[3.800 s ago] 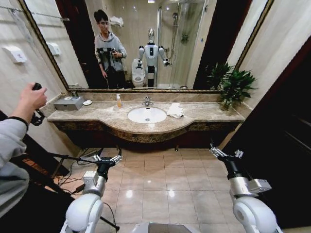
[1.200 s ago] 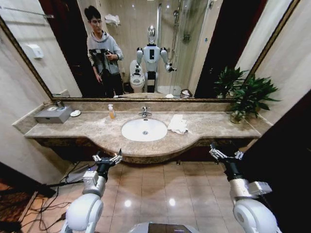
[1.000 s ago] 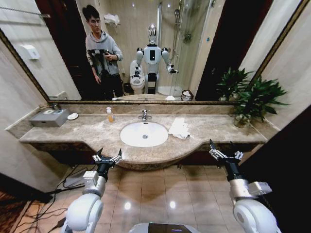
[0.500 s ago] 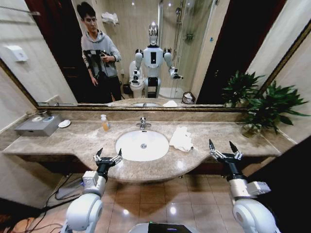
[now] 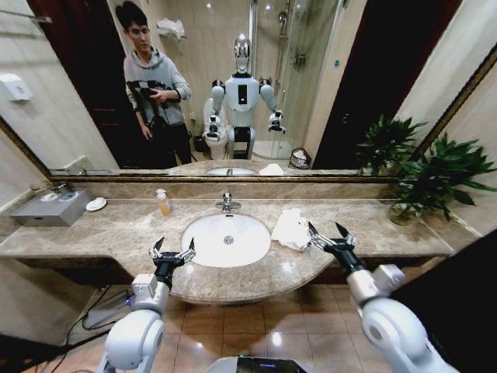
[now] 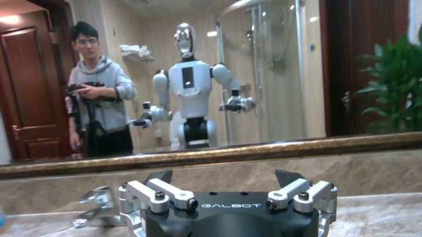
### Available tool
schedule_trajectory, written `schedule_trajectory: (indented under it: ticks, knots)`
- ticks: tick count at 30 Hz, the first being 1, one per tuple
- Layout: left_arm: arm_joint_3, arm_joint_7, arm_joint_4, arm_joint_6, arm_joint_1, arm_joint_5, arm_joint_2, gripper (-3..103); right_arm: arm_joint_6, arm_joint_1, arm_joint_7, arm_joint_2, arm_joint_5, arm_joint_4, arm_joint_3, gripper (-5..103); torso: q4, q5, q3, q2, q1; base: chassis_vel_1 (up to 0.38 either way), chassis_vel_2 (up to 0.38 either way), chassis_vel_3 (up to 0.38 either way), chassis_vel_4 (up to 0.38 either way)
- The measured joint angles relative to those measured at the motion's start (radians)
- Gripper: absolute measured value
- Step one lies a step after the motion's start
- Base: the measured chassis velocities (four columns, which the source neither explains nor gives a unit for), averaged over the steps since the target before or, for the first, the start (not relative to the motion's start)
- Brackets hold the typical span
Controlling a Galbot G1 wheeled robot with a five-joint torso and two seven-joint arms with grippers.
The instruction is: Pick up the towel from the sink counter and wipe the mirror surface.
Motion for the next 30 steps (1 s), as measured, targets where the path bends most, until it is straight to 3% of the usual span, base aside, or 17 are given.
schedule_trajectory:
  ticks: [2, 5, 11, 17, 24, 26, 28, 30]
  knots:
    - [0.0, 0.0, 0.0, 0.0, 0.0, 0.0, 0.0, 100, 0.005, 0.041, 0.001, -0.011, -0.003, -0.039, -0.03, 100, -0.0009, -0.0002, 0.0, 0.0, 0.0, 0.0, 0.0, 0.0, 0.0]
    - [0.0, 0.0, 0.0, 0.0, -0.001, 0.0, 0.0, 100, -0.004, 0.11, 0.012, -0.026, -0.005, -0.091, -0.079, 100, -0.0002, -0.0001, 0.0, 0.0, 0.001, 0.0, 0.0, 0.0, 0.0]
    - [0.0, 0.0, 0.0, 0.0, 0.0, 0.0, 0.0, 100, -0.089, 0.386, 0.104, -0.034, -0.006, -0.27, -0.295, 100, 0.0006, -0.0006, 0.0, 0.0, 0.001, 0.0, 0.0, 0.0, 0.0]
    - [0.0, 0.0, 0.0, 0.0, 0.0, 0.0, 0.0, 100, -0.124, 0.477, 0.134, -0.024, -0.004, -0.37, -0.396, 100, 0.0, -0.0003, 0.0, 0.0, 0.001, 0.0, 0.0, 0.0, 0.0]
    - [0.0, 0.0, 0.0, 0.0, 0.0, 0.0, 0.0, 100, -0.124, 0.554, 0.117, 0.007, -0.004, -0.536, -0.485, 103, 0.0001, -0.0002, 0.0, 0.0, 0.001, 0.0, 0.0, 0.0, 0.0]
    - [0.0, 0.0, 0.0, 0.0, 0.0, 0.0, 0.0, 100, -0.123, 0.561, 0.113, 0.013, -0.002, -0.559, -0.493, 99, 0.0002, -0.0001, 0.0, 0.0, 0.001, 0.0, 0.0, 0.0, 0.0]
    - [0.0, 0.0, 0.0, 0.0, 0.0, 0.0, 0.0, 100, -0.116, 0.57, 0.102, 0.027, -0.001, -0.602, -0.505, 86, 0.0002, -0.0003, 0.0, 0.0, 0.001, 0.0, 0.0, 0.0, 0.0]
    - [0.0, 0.0, 0.0, 0.0, 0.0, 0.0, 0.0, 100, -0.11, 0.574, 0.094, 0.036, -0.002, -0.627, -0.51, 86, 0.0001, -0.0002, 0.0, 0.0, 0.001, 0.0, 0.0, 0.0, 0.0]
